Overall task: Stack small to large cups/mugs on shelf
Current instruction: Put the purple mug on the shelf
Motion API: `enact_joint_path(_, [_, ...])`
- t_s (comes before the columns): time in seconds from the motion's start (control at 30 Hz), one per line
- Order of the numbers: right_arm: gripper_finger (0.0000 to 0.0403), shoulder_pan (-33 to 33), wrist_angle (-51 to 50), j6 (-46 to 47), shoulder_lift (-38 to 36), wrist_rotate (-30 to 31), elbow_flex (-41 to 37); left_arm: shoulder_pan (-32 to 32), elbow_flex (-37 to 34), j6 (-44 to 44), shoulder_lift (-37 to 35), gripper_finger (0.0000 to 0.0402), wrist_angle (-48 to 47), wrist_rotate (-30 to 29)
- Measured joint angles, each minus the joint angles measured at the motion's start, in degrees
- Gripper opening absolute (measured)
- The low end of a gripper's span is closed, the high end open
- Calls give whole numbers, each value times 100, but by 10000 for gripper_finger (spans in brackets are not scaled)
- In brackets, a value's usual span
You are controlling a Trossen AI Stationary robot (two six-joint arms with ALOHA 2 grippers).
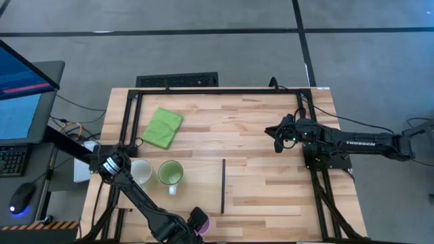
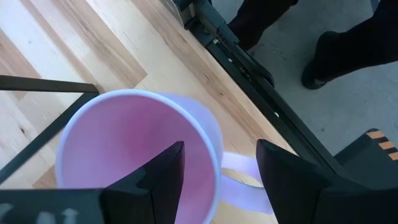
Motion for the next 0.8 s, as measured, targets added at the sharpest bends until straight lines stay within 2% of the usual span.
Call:
enact_joint_path(0.3, [87, 0, -2, -2, 2, 0, 0, 14, 0, 4, 5, 188, -4, 0])
enact_joint_path(0.6, [87, 0, -2, -2, 0, 0, 0, 16, 0, 20, 6, 122, -2, 2])
enact_joint_path(0.8, [87, 0, -2, -2, 0, 0, 0, 40, 0, 24, 8, 98, 4, 29])
